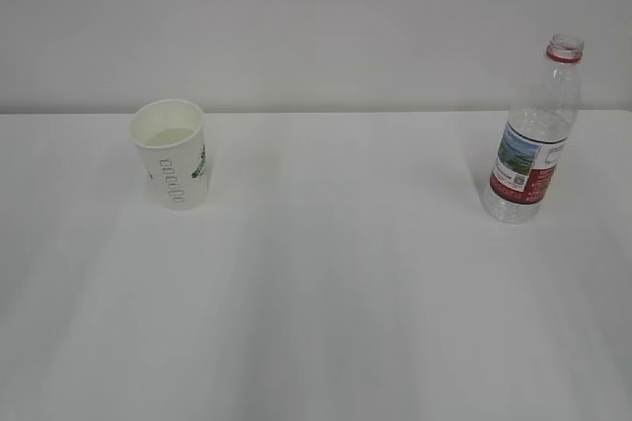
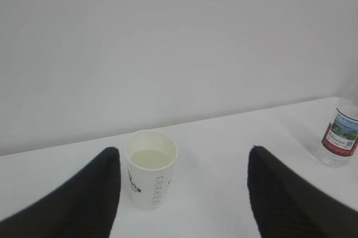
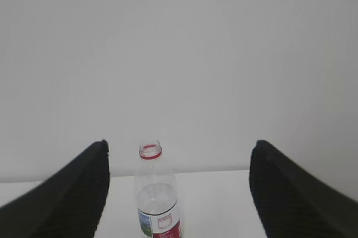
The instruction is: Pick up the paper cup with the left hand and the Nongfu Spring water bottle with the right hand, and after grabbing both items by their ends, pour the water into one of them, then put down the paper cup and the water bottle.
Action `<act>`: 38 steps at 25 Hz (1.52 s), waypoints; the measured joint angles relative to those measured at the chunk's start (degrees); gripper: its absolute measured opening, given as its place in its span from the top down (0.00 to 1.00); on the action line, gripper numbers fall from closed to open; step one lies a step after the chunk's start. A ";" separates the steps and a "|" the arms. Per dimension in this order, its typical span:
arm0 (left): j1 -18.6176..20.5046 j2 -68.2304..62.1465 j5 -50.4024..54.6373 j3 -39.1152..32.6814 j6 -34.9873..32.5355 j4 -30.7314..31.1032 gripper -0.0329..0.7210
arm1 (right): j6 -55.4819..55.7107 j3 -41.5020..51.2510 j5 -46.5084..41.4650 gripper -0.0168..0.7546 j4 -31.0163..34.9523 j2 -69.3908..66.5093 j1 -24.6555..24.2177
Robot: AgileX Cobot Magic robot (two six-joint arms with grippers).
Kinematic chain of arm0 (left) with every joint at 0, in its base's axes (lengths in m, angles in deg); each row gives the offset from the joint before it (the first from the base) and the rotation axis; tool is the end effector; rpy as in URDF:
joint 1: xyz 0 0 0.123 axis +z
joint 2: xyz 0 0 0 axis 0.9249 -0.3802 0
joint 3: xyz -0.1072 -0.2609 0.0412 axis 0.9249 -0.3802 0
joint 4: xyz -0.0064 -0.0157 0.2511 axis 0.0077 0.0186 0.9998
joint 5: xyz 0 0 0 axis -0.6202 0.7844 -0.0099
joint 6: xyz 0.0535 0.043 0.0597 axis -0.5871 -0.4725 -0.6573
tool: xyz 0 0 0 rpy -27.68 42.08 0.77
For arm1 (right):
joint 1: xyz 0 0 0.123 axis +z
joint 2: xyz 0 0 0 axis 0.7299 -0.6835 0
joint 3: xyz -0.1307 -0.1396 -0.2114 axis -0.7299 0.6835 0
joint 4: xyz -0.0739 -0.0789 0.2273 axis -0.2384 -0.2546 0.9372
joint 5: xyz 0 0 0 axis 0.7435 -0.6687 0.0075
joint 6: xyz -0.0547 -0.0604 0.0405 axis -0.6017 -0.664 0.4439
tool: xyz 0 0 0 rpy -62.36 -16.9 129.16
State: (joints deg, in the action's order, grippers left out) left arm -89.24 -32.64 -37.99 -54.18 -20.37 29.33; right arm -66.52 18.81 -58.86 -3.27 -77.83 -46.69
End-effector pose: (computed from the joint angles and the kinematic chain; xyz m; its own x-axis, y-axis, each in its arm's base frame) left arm 0.1158 -0.0460 0.3281 -0.1659 -0.0487 -0.9849 0.3523 0.9300 -0.1053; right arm 0.0823 -0.0006 0.3434 -0.0319 0.0366 -0.9988 0.0074 0.9993 0.0364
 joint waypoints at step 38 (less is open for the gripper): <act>0.00 23.76 53.08 11.50 0.00 3.81 0.36 | -4.48 -17.93 -50.63 0.22 -6.59 19.93 0.00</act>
State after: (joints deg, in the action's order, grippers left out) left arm -89.24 -8.88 15.09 -42.68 -20.37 33.14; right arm -71.01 0.88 -109.48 -9.86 -57.90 -46.69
